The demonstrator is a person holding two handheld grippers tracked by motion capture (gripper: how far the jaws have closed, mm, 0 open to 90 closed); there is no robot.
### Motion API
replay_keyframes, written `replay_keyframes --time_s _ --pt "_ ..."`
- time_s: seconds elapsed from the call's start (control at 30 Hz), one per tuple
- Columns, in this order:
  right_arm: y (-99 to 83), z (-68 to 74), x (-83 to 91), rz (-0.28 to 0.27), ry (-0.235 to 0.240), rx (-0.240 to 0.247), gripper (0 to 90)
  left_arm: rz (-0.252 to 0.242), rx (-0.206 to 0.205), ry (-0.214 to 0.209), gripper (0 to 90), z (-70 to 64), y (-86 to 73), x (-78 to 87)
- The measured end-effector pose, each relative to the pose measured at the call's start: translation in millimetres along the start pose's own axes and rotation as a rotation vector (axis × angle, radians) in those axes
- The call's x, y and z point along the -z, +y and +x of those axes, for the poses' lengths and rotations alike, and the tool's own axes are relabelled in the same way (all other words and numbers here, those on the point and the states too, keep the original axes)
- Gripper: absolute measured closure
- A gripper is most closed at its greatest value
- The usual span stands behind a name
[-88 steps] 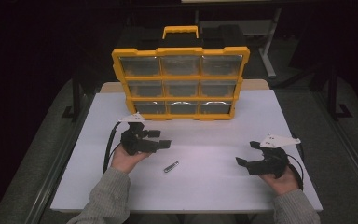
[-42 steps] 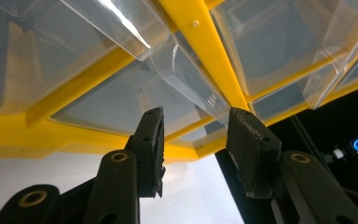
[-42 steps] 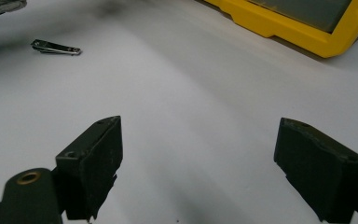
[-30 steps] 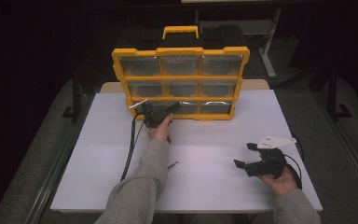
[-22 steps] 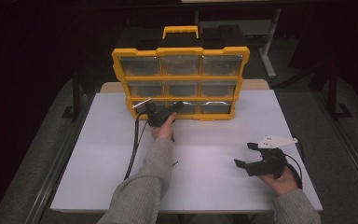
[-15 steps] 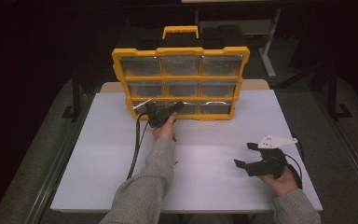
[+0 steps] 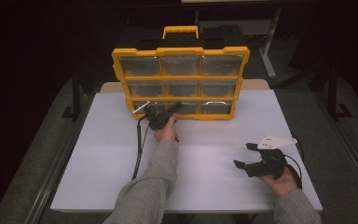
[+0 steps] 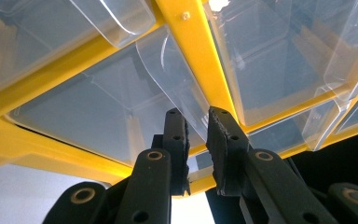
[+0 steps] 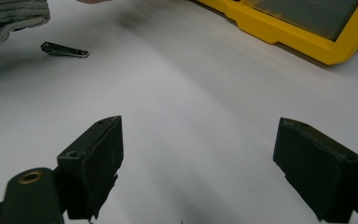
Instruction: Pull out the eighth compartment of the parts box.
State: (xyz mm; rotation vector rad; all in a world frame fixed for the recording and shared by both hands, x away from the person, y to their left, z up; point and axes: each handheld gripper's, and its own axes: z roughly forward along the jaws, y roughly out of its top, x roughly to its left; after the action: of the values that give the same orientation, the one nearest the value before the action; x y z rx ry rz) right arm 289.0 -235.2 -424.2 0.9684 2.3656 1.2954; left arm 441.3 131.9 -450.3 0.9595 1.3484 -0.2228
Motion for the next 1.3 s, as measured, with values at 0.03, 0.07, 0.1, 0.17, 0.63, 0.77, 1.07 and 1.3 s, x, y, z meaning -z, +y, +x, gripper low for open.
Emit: replay_keyframes --time_s 0.03,0.07,0.1,0.17,0.63,0.77,1.07,1.3 --pt "-0.1 -0.4 -0.1 -0.001 0.0 0.0 14.9 -0.001 0.007 0.0 77.2 -0.2 -0.1 0.7" --pt "-0.1 -0.4 -0.1 -0.001 0.0 0.0 14.9 -0.001 0.007 0.0 77.3 -0.2 -0.1 0.7" --pt "-0.2 -0.2 -0.2 0.0 0.001 0.0 14.9 -0.003 0.009 -0.006 77.3 0.0 -0.6 2.0" --pt "-0.2 -0.1 -0.2 0.0 0.002 0.001 14.8 -0.004 0.009 -0.005 77.3 0.0 -1.1 3.0" --pt "0.3 1.7 -1.2 0.002 0.003 0.004 14.8 0.034 -0.014 -0.003 77.5 -5.1 -7.9 15.3" --pt "0.2 1.1 -1.7 0.003 0.003 0.006 14.7 0.047 -0.021 0.002 77.7 -7.5 -9.6 20.1" --pt "0.0 3.6 -2.3 0.013 0.005 0.004 14.6 0.06 -0.023 -0.007 77.7 -9.6 -14.6 31.1" --pt "0.3 3.9 -2.7 0.012 0.007 0.006 14.2 0.058 -0.011 -0.022 78.5 -8.6 -20.6 39.0"
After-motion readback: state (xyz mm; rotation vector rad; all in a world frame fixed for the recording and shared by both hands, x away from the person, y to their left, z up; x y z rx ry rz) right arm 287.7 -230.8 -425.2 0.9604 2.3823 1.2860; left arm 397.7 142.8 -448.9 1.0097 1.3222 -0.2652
